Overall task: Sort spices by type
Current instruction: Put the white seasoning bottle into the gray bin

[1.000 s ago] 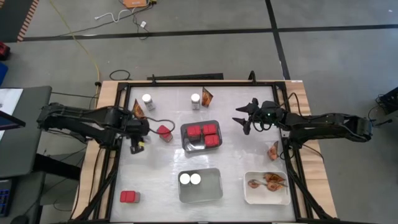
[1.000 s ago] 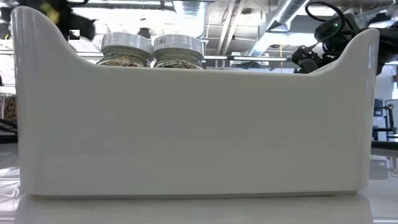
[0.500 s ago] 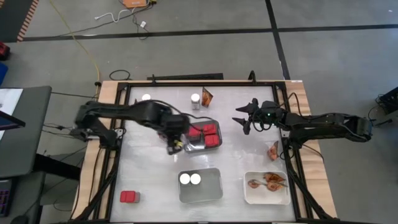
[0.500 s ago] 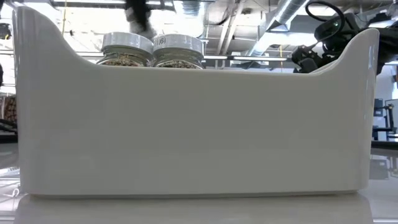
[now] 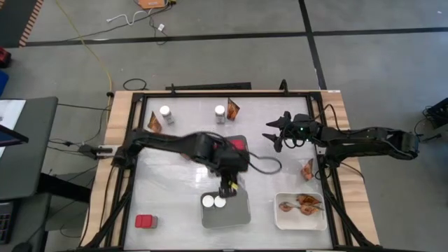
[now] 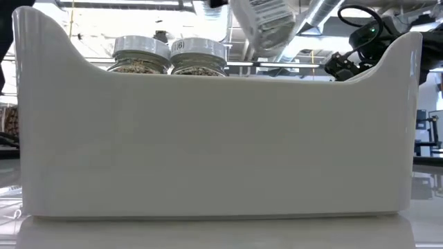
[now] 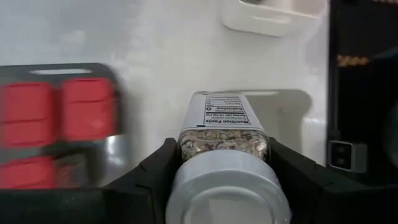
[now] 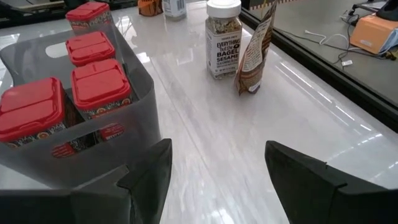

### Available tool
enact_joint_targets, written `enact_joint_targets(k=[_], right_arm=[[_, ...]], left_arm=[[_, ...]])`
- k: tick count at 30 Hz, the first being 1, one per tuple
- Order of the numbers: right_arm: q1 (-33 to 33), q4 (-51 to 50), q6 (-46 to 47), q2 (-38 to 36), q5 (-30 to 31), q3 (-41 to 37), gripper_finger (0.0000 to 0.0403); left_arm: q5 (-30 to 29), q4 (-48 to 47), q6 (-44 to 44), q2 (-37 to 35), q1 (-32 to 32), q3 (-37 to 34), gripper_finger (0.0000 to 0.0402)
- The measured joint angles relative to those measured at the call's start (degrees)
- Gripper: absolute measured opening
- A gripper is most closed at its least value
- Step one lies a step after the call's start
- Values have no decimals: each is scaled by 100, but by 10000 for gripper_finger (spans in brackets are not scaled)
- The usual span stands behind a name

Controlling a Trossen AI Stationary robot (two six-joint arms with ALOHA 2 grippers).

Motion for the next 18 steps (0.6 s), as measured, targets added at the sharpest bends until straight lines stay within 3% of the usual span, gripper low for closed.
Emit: enact_joint_targets(k=[18], right_arm=[[0, -188, 25, -1, 0, 0, 286]], left_arm=[[146, 66, -595, 1018, -431, 193, 192]])
